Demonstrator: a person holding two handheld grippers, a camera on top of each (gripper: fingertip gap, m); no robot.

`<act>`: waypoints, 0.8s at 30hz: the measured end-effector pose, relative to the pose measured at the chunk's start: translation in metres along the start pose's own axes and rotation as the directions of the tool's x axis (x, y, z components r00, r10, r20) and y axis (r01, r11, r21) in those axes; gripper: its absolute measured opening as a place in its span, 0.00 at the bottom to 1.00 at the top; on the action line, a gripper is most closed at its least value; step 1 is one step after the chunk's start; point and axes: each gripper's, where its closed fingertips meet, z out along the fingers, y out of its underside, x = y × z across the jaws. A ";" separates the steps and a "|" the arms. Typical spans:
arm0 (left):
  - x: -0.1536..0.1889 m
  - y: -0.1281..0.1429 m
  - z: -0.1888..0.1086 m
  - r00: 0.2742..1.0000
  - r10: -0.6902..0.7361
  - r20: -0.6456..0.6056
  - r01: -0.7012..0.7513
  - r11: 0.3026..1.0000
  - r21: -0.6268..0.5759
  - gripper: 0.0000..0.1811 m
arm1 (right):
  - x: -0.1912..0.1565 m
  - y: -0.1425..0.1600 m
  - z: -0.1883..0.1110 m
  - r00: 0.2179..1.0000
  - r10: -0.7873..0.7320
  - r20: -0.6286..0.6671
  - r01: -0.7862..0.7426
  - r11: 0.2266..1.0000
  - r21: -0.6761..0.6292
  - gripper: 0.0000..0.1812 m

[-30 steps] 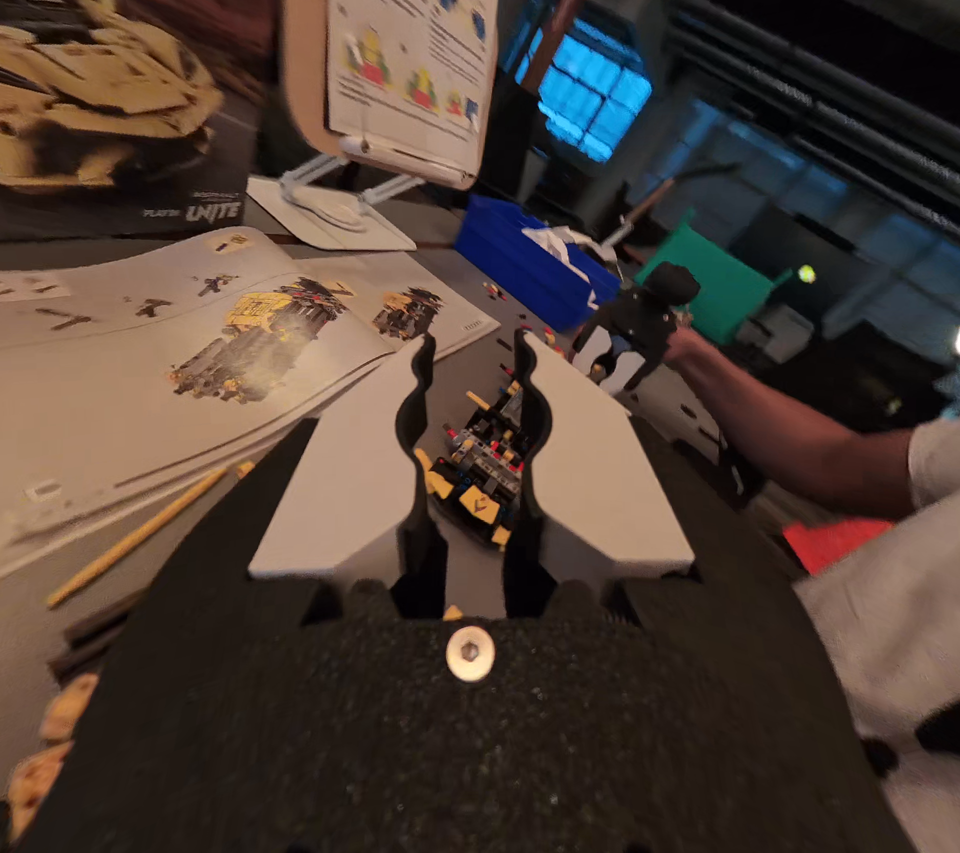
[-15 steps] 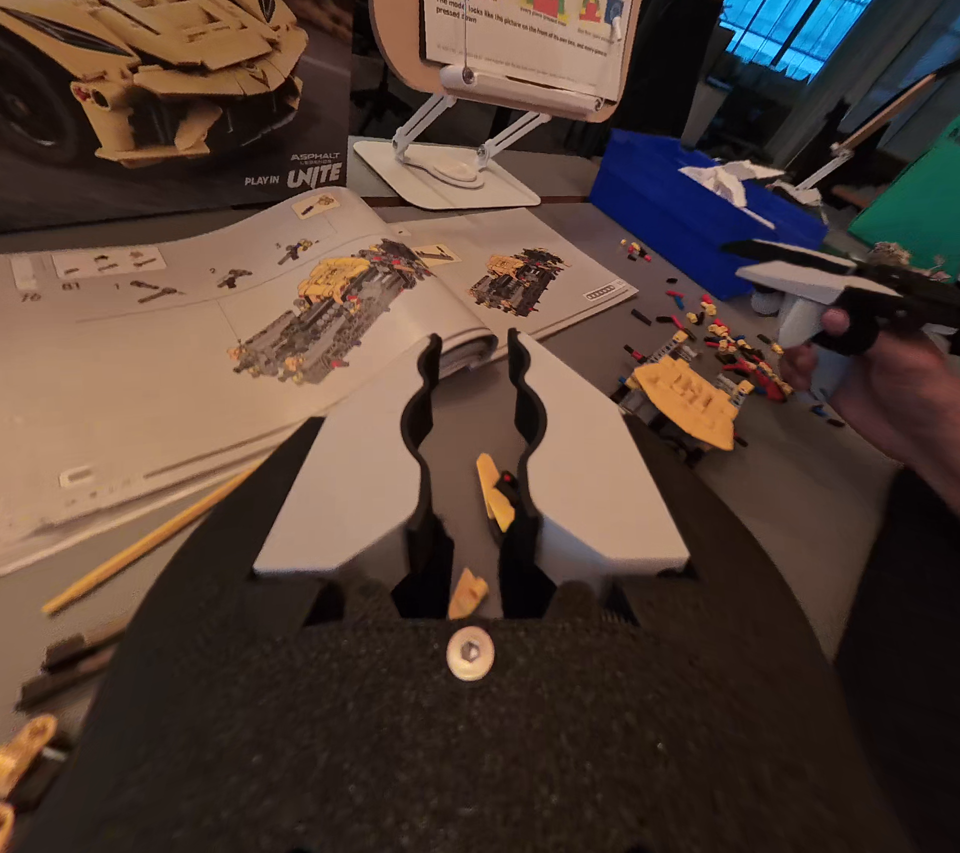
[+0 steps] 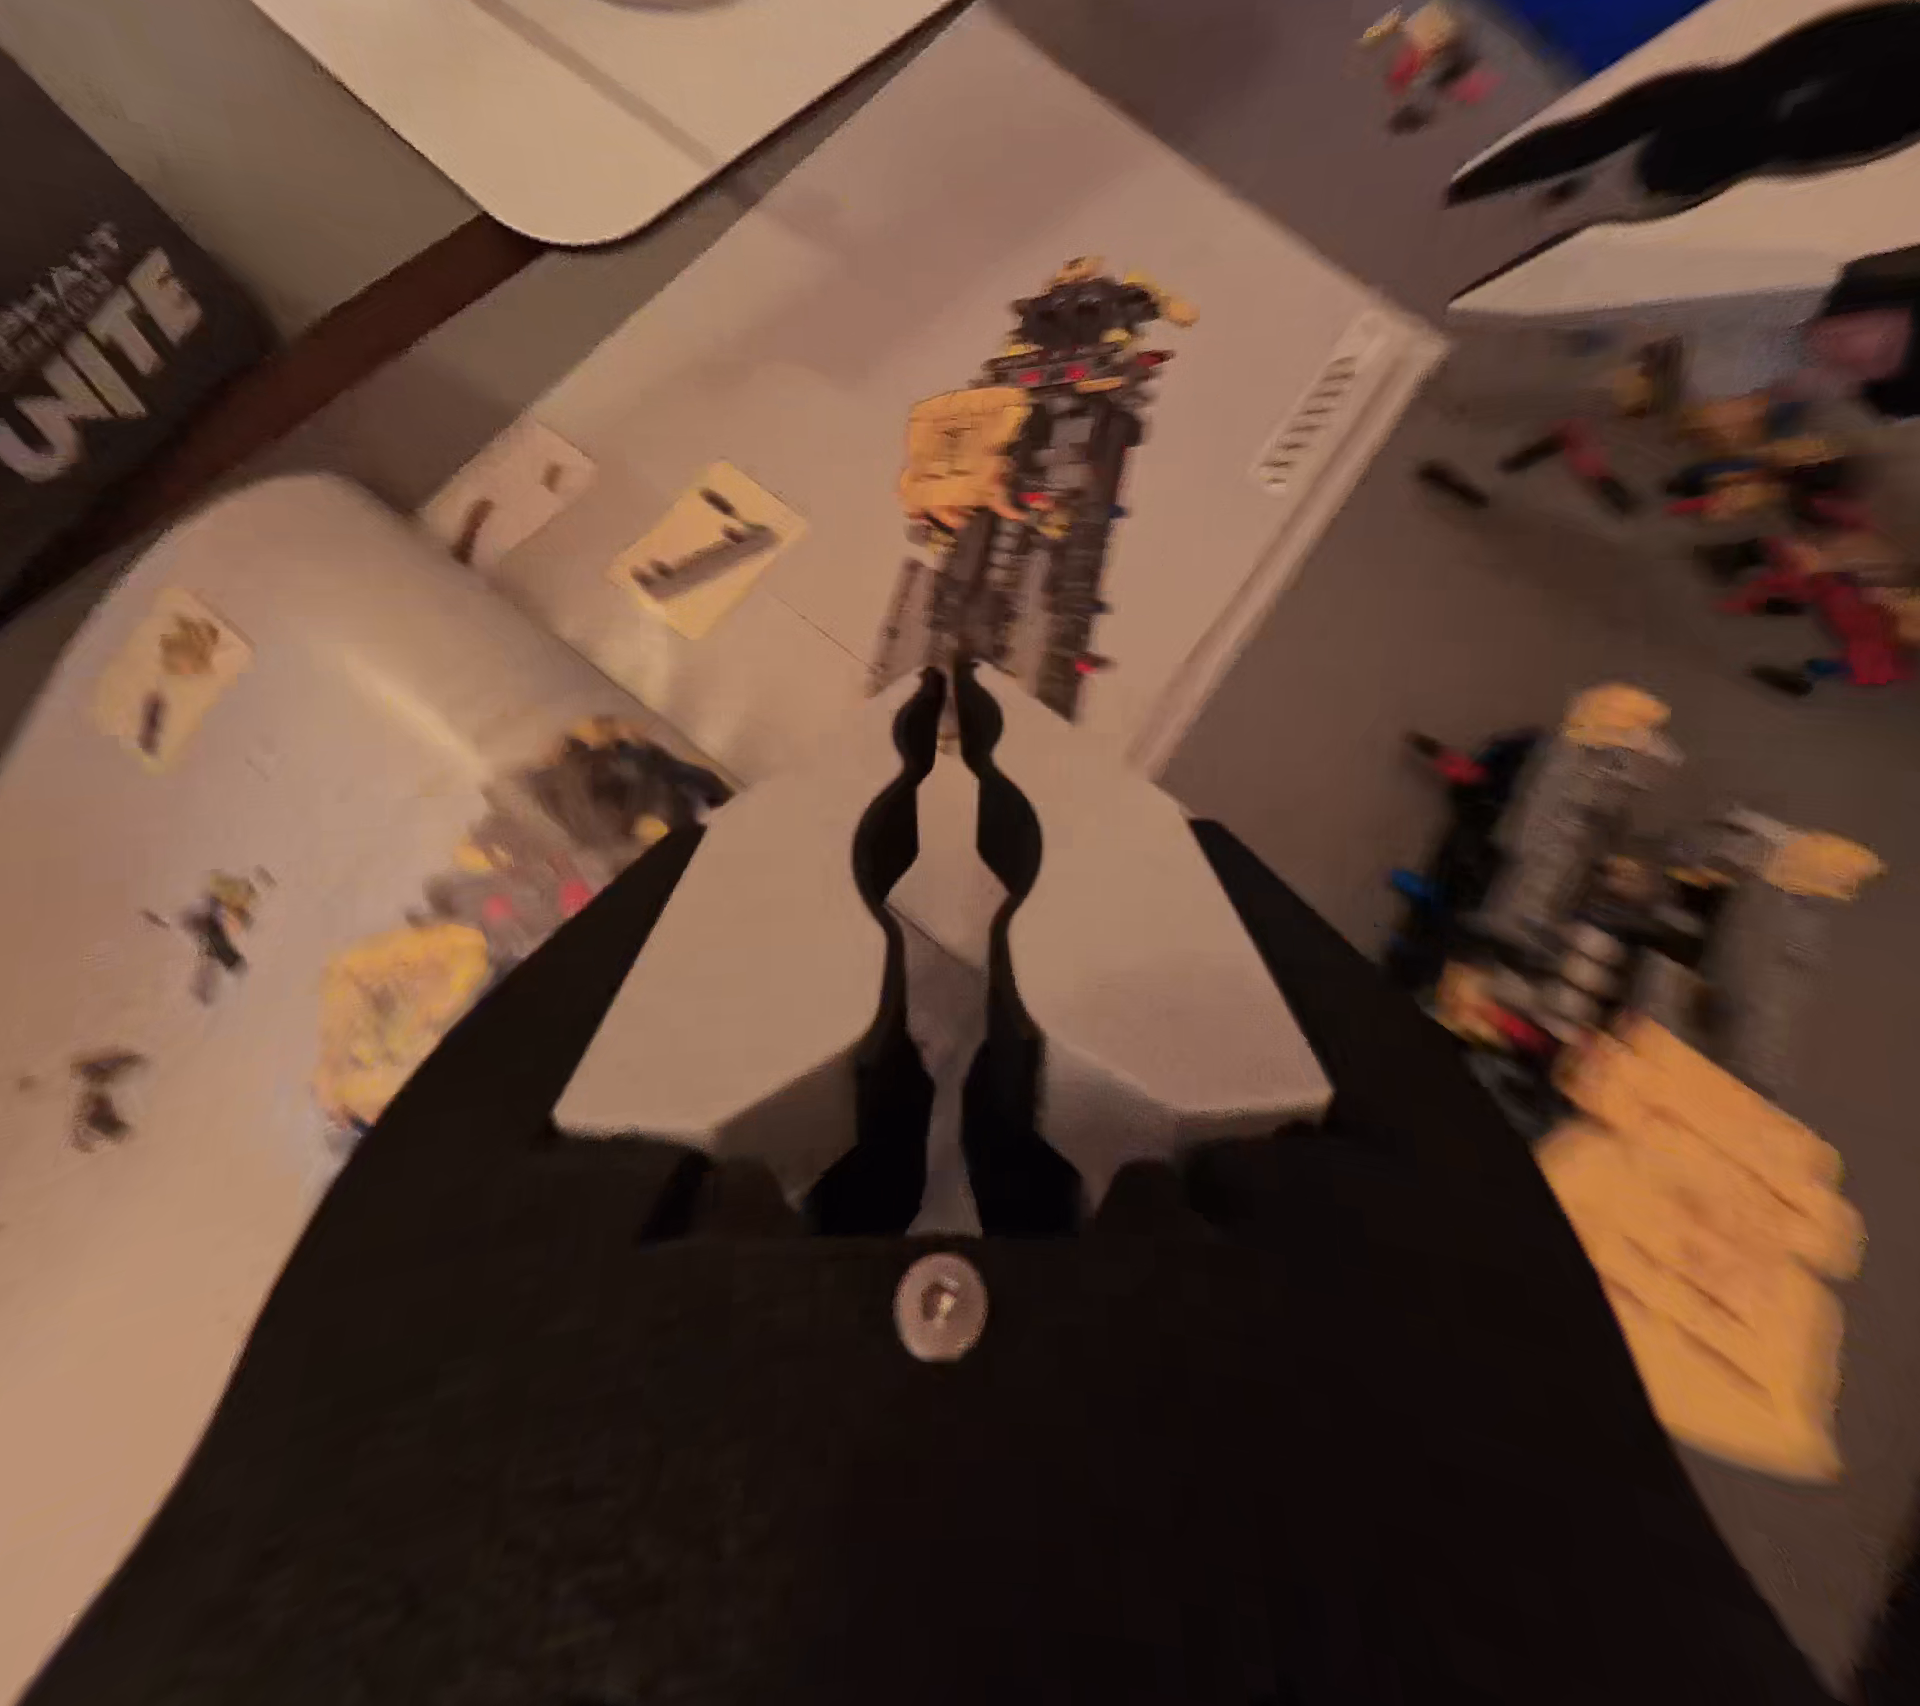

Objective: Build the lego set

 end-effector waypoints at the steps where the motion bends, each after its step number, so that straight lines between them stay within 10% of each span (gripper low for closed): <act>1: -0.012 -0.003 0.016 0.998 0.037 0.058 -0.034 0.998 -0.045 0.00 | 0.012 0.009 0.015 1.000 -0.002 -0.029 0.000 0.998 -0.067 0.14; 6: -0.030 0.010 0.048 0.998 -0.044 0.053 0.049 0.994 -0.095 0.00 | 0.014 0.029 0.061 0.999 0.030 -0.034 -0.035 0.983 -0.178 0.00; 24: -0.089 0.063 0.003 0.987 -0.123 0.103 0.127 0.991 -0.038 0.00 | 0.012 0.033 0.062 0.987 0.008 -0.158 -0.029 0.990 -0.135 0.00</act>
